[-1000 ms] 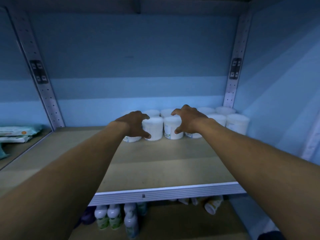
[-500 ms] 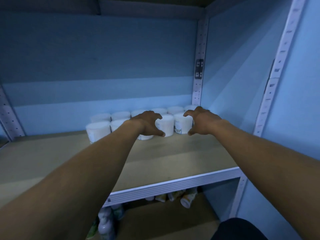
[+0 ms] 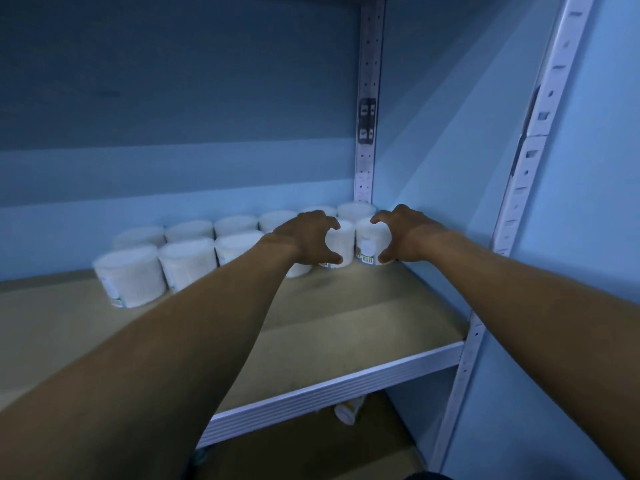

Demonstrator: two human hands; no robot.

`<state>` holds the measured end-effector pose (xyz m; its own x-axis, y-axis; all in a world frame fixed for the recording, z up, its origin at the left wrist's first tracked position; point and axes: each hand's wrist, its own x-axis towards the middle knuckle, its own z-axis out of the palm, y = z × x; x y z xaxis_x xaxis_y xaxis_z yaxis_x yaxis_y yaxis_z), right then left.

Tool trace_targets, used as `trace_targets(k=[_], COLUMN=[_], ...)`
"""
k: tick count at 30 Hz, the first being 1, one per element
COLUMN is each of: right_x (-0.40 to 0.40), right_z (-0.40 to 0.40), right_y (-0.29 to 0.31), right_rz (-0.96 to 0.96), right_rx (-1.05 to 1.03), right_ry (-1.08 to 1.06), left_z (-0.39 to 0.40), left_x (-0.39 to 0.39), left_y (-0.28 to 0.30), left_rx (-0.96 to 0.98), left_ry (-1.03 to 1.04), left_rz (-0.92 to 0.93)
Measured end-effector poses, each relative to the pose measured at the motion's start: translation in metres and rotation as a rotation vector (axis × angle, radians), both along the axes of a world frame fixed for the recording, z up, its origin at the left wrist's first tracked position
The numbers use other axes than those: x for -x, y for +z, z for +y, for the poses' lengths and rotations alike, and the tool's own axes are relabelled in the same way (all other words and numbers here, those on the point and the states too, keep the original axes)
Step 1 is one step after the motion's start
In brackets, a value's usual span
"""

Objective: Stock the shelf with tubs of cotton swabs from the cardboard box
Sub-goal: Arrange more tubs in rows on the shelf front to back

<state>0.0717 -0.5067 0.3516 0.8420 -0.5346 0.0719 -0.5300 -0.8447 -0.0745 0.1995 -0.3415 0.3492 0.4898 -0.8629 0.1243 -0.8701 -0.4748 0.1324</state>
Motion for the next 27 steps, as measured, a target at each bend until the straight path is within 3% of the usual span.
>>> trace_targets(k=[13, 27], right_x=[-0.054, -0.071], right_z=[-0.037, -0.052], right_y=[-0.011, -0.024], right_rz=[-0.028, -0.035], right_rx=[-0.018, 0.001], right_ry=[0.113, 0.084], left_z=[-0.056, -0.067], left_x=[-0.036, -0.047], left_y=[-0.002, -0.017], left_rx=[-0.048, -0.021], left_ry=[-0.026, -0.044], left_rz=[-0.016, -0.071])
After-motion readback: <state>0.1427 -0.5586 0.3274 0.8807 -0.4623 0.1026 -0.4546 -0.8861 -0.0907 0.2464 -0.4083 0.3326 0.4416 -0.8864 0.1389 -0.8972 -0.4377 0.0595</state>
